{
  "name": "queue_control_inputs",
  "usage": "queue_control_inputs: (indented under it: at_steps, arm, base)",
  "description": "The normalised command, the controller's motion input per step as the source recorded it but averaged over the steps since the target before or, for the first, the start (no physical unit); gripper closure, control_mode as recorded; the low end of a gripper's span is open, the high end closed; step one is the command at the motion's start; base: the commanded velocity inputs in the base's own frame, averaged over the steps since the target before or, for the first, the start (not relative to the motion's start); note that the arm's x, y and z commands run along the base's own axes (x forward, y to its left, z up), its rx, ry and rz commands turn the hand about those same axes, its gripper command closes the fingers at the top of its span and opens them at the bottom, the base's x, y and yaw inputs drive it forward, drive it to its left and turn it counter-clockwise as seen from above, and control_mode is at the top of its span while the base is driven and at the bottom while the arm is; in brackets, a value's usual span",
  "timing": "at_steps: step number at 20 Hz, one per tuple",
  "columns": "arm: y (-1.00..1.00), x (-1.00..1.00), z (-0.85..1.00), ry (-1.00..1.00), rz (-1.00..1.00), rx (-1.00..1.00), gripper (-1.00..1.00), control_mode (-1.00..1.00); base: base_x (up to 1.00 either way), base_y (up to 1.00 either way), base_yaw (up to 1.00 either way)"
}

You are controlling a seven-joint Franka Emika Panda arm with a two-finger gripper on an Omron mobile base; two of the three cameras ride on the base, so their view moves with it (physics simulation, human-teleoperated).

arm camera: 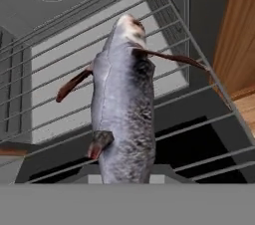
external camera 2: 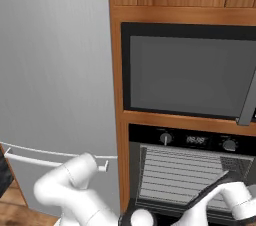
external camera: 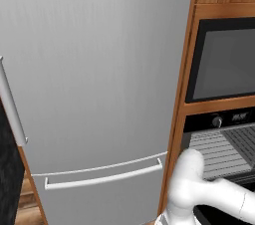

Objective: Take the fish from the oven and place it on the plate on the counter.

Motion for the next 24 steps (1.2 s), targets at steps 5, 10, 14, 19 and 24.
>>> queue_control_inputs:
  at_steps: [5, 10, 14, 19, 24]
  arm:
    - [0.92, -0.97, 0.63, -0.58, 0.0, -0.02, 1.0, -1.0]
    - [0.99, -0.74, 0.58, -0.72, 0.0, -0.05, 1.0, -1.0]
    - [0.49, -0.52, 1.0, -0.43, 0.0, 0.08, 1.0, -1.0]
    - [0.58, -0.33, 1.0, -0.46, 0.0, 0.02, 1.0, -1.0]
    - [0.84, -0.38, 1.0, -0.59, 0.0, -0.03, 1.0, -1.0]
  base:
    - [0.0, 0.0, 0.0]
    - [0.0, 0.0, 0.0]
    - [0.0, 0.0, 0.0]
    - [0.0, 0.0, 0.0]
    - [0.0, 0.0, 0.0]
